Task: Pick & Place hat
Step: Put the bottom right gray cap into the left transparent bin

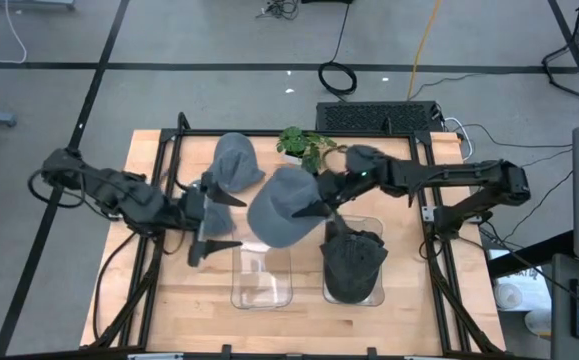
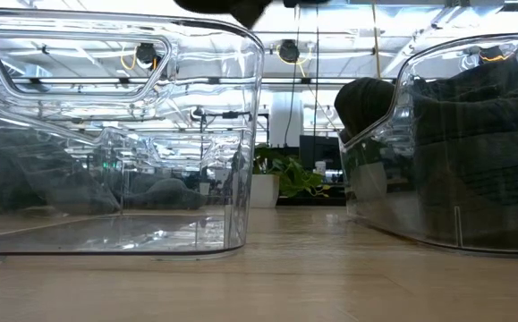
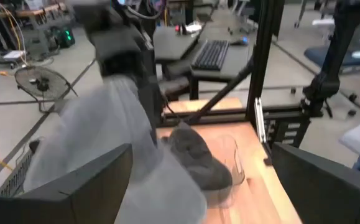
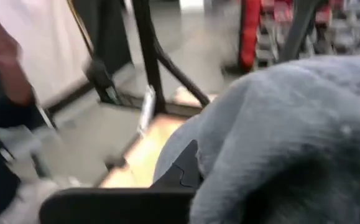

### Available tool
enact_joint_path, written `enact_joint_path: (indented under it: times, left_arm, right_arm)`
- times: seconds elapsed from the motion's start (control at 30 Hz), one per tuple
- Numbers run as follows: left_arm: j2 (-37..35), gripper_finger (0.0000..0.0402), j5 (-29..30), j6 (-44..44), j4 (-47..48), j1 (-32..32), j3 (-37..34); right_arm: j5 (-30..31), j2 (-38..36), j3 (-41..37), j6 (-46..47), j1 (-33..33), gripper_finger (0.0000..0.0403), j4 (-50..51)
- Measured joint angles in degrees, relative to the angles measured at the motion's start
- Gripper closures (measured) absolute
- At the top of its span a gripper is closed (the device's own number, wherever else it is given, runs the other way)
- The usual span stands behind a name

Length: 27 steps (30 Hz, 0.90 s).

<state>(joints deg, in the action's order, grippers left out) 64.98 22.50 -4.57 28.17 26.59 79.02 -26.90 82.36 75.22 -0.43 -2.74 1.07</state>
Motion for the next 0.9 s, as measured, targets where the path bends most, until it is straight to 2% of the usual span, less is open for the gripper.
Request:
enact_joint_path:
  times: [0.13, 0.27, 0.37, 0.5, 0.57, 0.9]
  left_arm:
    - [-1.1, 0.0009, 0.0, -0.1, -0.7, 0.0, 0.0]
    - [-1.3, 0.0009, 0.0, 0.0, -2.5, 0.0, 0.0]
    - [-1.3, 0.0009, 0.0, -0.2, -2.4, 0.0, 0.0]
    - [-1.3, 0.0009, 0.0, 0.0, -2.3, 0.0, 0.0]
    - [-1.3, 0.0009, 0.0, -0.3, -2.3, 0.0, 0.0]
    - [-1.3, 0.0009, 0.0, -0.2, -2.3, 0.0, 0.0]
  right_arm:
    - [7.7, 5.9, 8.6, -4.8, 2.2, 0.0403, 12.7]
    - [9.7, 12.1, 15.4, -8.2, 3.6, 0.0403, 20.5]
    - [5.1, 16.3, 17.8, -11.4, 4.9, 0.0403, 24.4]
    - [-5.7, 20.6, 18.1, -14.0, 6.8, 0.0403, 23.9]
    - [-9.0, 22.7, 18.2, -14.1, 8.0, 0.0403, 22.8]
    - [-10.0, 30.2, 18.1, -18.6, 12.7, 0.0403, 12.4]
